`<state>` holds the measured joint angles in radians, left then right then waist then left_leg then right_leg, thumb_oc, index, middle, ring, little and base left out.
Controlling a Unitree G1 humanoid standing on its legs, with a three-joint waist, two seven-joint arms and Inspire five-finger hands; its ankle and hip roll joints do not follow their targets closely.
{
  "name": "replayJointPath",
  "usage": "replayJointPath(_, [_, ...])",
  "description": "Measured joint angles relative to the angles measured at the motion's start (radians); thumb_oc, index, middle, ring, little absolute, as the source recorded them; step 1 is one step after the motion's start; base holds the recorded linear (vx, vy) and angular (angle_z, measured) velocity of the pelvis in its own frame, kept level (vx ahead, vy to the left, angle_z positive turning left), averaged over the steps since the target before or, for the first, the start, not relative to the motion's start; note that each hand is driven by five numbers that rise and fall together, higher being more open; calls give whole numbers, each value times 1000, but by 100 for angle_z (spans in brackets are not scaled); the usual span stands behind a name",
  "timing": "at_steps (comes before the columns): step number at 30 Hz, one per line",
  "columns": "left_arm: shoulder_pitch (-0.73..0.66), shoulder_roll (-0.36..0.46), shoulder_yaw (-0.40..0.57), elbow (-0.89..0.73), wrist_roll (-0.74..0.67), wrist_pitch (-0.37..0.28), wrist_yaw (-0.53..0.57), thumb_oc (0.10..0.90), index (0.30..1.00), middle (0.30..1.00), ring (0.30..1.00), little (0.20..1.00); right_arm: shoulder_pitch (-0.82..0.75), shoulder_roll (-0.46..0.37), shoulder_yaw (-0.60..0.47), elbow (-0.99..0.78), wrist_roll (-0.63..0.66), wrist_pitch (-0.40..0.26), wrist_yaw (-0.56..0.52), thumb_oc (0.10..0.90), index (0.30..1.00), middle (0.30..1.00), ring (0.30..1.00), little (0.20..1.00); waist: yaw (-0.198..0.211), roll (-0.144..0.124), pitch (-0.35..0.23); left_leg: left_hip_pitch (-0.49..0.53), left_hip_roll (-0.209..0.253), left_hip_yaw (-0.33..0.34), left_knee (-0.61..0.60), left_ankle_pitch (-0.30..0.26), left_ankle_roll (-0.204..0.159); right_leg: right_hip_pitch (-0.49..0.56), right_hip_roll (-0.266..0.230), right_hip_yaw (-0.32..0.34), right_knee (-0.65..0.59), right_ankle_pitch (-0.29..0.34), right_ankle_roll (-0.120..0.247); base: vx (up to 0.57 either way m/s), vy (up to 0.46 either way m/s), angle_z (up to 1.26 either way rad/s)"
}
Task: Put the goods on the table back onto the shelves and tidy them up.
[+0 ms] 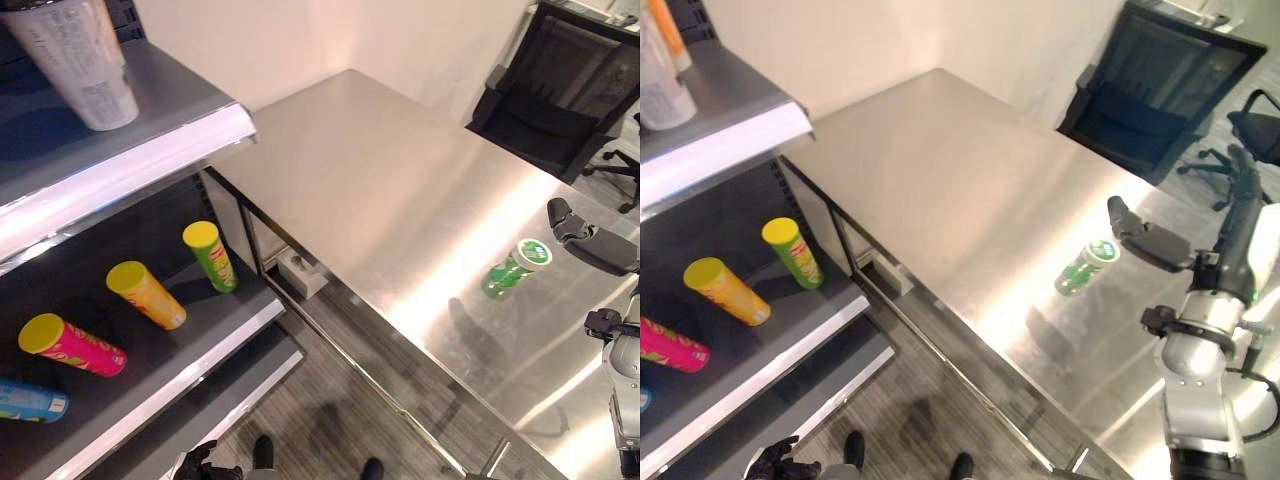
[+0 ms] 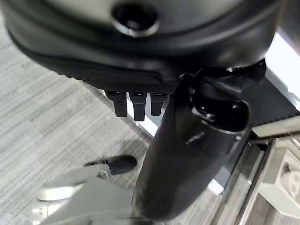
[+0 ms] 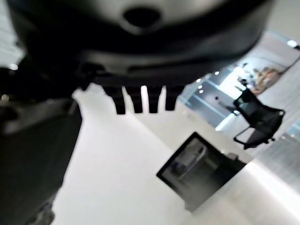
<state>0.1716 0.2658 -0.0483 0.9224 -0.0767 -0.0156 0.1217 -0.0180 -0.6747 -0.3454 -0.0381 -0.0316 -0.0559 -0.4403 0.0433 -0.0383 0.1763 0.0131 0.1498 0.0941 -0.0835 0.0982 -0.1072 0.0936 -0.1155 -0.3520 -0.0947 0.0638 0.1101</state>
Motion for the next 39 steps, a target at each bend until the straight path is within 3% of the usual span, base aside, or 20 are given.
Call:
replayJointPath(4, [0,-8,5,2,0,0,-1,800,900,900,900,900,43,17,6,3,44,-2,38,800,900,900,900,900,-11,32,-19,2,24,2,-6,7,-18,0,17,0,-1,-6,-9,8,-70,-1])
replayJointPath(10, [9,-8,11,21,1,12,-2,800,900,900,900,900,158,84,53,5,91,-23,129,800,900,900,900,900,-36,50,-24,3,25,9,-7,8,-19,-3,17,4,-7,-7,-10,6,-3,-1])
replayJointPath(14, [14,-26,11,16,1,13,-3,800,900,900,900,900,218,205,61,37,89,-20,136,800,900,900,900,900,-63,65,-27,4,19,14,-9,5,-17,-4,11,8,-7,-6,-10,17,47,-3])
replayJointPath(32, [17,-35,14,17,4,9,-2,800,900,900,900,900,159,200,53,32,-18,19,84,800,900,900,900,900,-53,60,-27,14,7,29,-8,-5,-12,-2,-1,23,-1,-6,-9,7,21,-3])
replayJointPath(39, [16,-32,15,18,4,-1,-1,800,900,900,900,900,95,124,72,71,-46,23,67,800,900,900,900,900,-19,47,-27,5,6,14,-7,-4,-13,-2,-1,4,-1,-6,-8,9,0,6])
